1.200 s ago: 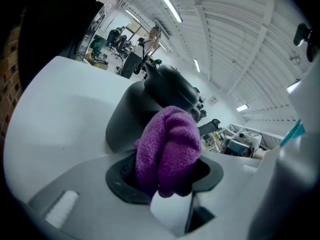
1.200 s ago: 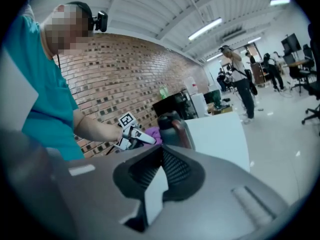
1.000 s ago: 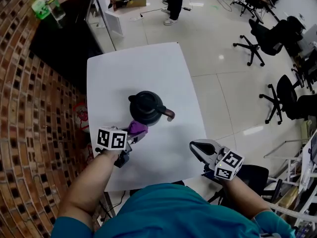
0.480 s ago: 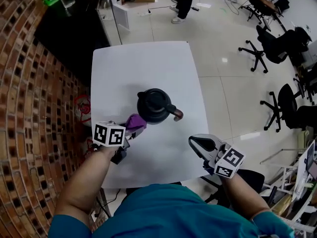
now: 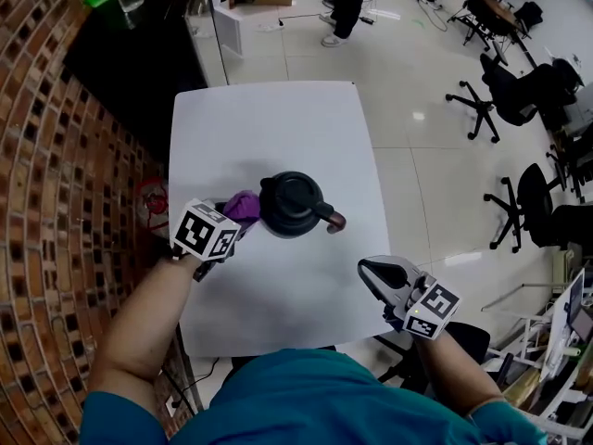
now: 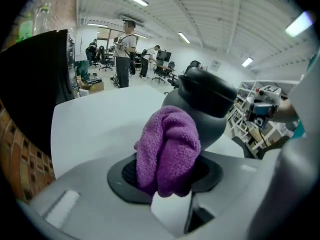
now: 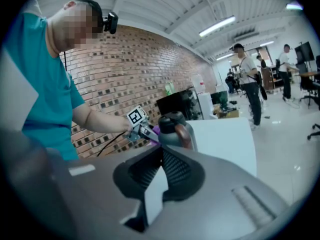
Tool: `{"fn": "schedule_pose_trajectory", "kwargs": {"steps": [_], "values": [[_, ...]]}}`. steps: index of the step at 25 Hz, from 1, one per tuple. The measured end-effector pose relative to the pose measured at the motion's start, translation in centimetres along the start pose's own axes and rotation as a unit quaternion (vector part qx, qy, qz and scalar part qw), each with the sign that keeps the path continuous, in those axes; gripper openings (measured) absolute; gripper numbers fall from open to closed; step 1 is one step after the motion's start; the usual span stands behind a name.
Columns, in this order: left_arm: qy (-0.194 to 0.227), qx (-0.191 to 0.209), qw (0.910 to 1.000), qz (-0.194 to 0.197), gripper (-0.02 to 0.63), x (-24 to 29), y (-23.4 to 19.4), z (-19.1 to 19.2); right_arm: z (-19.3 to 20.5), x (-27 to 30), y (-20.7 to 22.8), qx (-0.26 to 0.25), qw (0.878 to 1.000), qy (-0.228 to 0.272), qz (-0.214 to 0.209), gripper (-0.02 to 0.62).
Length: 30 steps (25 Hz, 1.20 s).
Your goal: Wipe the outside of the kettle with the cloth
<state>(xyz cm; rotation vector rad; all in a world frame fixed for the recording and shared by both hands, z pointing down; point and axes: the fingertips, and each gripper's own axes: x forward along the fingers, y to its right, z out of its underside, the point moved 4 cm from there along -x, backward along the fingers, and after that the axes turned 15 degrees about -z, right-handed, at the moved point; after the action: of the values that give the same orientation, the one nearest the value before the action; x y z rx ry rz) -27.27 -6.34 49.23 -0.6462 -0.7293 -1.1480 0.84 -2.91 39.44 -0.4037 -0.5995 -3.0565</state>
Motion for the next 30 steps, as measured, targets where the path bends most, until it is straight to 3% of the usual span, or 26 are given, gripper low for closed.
{"fn": "schedule_pose_trajectory", "kwargs": {"steps": [6,11,14,18,21,26,30], "values": [[-0.030,0.119,0.9922,-0.023,0.176,3.7,0.6,1.9,0.3,0.6,0.4,0.004,1.000,-0.016,0.002,0.004],[0.043,0.166,0.9841,-0.046,0.176,0.7,-1.3,0.0,-1.8,1.1,-0.1,-0.016,0.999,-0.023,0.018,0.005],[0.089,0.213,0.9720,-0.041,0.175,-1.3,-1.7,-1.9,-2.8,1.3,-0.6,-0.029,0.999,-0.023,0.034,0.003],[0.078,0.293,0.9524,-0.028,0.175,-0.4,-1.2,-2.0,-3.0,1.2,-0.2,-0.030,0.998,-0.011,0.046,0.005],[0.059,0.297,0.9529,-0.016,0.175,1.4,-0.6,-1.4,-3.1,0.5,2.2,-0.039,0.998,-0.008,0.046,0.005],[0.028,0.318,0.9471,-0.035,0.172,4.1,-0.7,-0.2,-4.2,0.0,7.6,-0.049,0.998,0.011,0.022,0.004],[-0.004,0.329,0.9442,-0.011,0.170,5.3,-1.2,1.1,-5.1,0.5,10.7,-0.052,0.998,0.022,-0.002,0.005]]}}
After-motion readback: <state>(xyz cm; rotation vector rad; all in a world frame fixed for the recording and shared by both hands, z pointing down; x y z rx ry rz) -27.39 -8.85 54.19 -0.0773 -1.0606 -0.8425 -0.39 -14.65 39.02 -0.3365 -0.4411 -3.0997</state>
